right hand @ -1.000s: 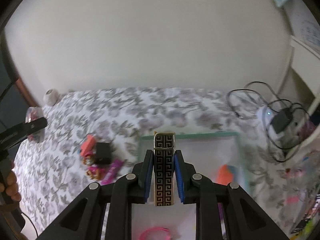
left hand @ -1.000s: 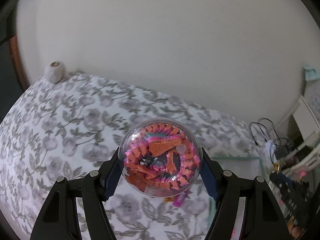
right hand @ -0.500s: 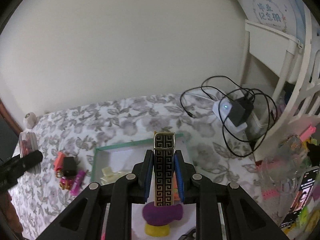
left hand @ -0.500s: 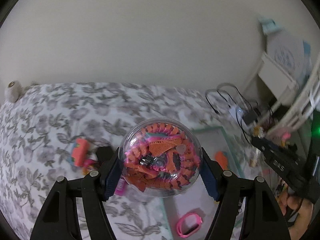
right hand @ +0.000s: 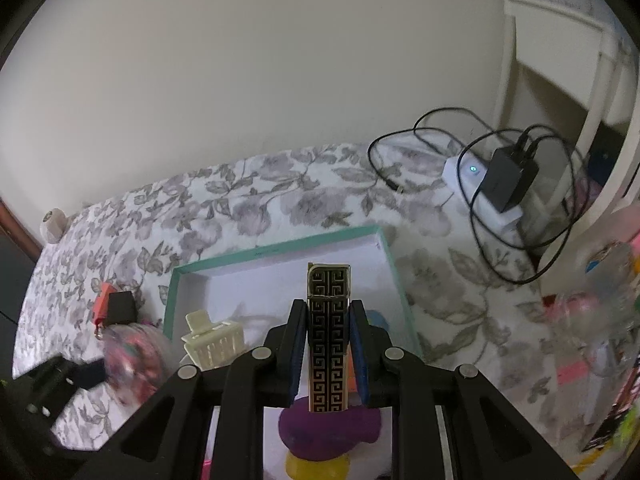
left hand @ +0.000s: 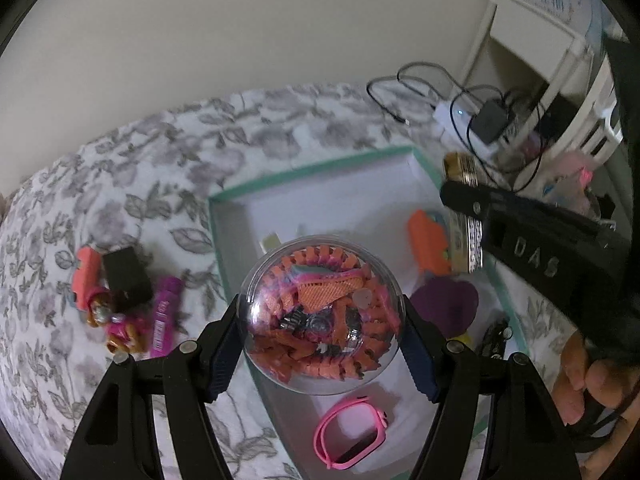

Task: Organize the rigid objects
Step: 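Carry the ball with the left tool while the right tool carries the bar, both releasing into the tray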

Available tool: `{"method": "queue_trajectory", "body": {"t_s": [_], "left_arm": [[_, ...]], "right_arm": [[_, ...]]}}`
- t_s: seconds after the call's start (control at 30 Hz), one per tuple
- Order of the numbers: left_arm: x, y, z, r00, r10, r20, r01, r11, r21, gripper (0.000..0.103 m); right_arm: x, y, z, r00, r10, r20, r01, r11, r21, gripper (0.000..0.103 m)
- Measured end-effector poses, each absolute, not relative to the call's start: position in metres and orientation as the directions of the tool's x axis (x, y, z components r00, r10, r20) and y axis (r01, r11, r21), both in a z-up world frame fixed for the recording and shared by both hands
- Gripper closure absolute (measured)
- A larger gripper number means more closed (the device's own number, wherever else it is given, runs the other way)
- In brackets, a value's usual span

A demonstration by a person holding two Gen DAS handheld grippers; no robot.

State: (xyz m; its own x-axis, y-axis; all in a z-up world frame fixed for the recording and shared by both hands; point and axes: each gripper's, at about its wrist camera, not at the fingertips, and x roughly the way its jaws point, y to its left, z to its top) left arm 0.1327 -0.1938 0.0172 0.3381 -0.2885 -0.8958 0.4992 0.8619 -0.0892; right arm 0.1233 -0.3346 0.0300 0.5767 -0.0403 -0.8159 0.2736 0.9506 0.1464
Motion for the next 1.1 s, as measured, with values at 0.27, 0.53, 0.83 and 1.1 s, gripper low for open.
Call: {"method": "queue_trajectory", "body": {"t_s": [0.27,0.53,0.83,1.1], "left_arm": [[0.13,-0.204,-0.004,0.306,-0.245,-0.92,0.51,0.858,-0.058,0.03],[0.125,-0.212,-0.015,0.287,-0.23,-0.93,0.519,0.853,-0.051,0.03],[0.126,-0.214,-0.016,0.28,-0.222,-0.934,0.527,0.849,-0.043,0.03],[0.128,-0.214,-0.015,0.261,-0.219,-0.94,0.527,0.848,-0.051,0.03]], "right_arm": [[0.133,-0.322,0.014,0.534,-0.003,-0.845,0.237,0.961,0.146,0.081],[0.138,-0.317,0.004,0.497,0.005,-0.868,0.231,0.963,0.138,0.081],[0.14,-0.315,-0.001,0.471,0.005,-0.882,0.236,0.963,0.131,0.08],[0.138,-0.317,0.003,0.476,-0.005,-0.88,0.245,0.961,0.127,0.08]]}}
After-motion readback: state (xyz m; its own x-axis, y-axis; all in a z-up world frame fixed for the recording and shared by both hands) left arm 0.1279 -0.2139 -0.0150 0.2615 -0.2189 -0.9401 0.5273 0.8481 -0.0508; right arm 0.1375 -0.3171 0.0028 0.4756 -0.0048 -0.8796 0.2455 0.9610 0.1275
